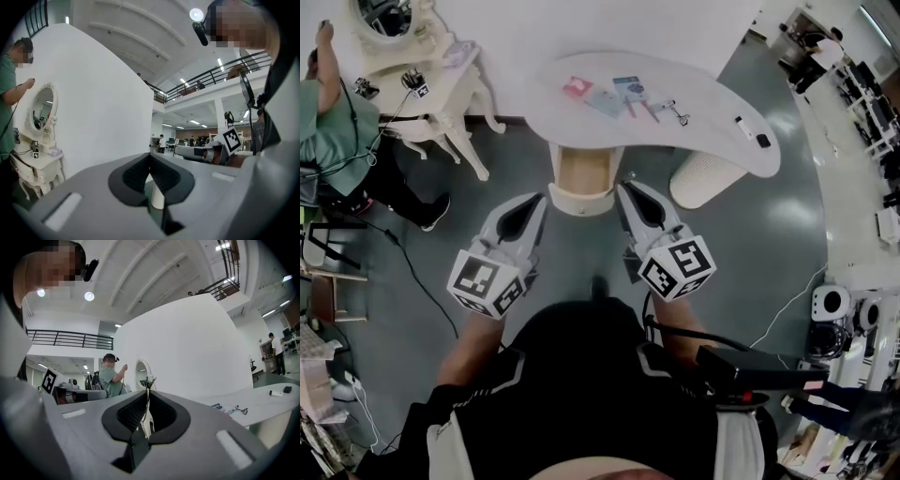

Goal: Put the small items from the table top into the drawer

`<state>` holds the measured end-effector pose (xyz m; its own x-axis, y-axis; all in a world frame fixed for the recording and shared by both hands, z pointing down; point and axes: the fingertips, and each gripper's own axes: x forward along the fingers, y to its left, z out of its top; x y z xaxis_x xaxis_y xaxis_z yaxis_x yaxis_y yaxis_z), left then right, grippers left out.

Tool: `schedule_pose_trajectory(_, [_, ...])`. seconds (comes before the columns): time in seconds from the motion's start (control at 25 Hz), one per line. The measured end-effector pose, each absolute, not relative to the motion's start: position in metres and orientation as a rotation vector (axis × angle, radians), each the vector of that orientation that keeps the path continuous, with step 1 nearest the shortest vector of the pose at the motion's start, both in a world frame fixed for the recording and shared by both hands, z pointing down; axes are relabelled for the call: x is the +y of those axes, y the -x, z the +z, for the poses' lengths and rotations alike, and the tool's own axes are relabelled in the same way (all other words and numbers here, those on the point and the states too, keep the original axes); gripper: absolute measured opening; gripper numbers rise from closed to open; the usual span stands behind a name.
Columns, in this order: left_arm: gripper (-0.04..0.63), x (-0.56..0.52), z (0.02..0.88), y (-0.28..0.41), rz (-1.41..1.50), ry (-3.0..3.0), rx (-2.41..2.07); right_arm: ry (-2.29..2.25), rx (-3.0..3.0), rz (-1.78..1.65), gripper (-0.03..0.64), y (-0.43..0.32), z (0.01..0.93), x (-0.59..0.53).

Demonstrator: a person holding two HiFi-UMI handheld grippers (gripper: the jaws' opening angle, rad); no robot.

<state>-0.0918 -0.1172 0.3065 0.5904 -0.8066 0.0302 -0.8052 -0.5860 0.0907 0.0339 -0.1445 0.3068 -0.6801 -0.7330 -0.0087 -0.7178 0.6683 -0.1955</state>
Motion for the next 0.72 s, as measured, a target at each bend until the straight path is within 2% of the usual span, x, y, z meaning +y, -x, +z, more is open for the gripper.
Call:
schedule_pose_trajectory(0.52, [0.0,-0.191,0.311,0.055,0.07,-2.654,-1.533,1.091,2.8,-0.291,0.018,-0.075,0.308,-0.221])
schedule_pose_trajectory(0.72, [0.0,-0.21,0.314,0.049,0.005,-2.595,-1.552,1.023,2.827,-0.306,0.02,-0.079,0.312,-0.246])
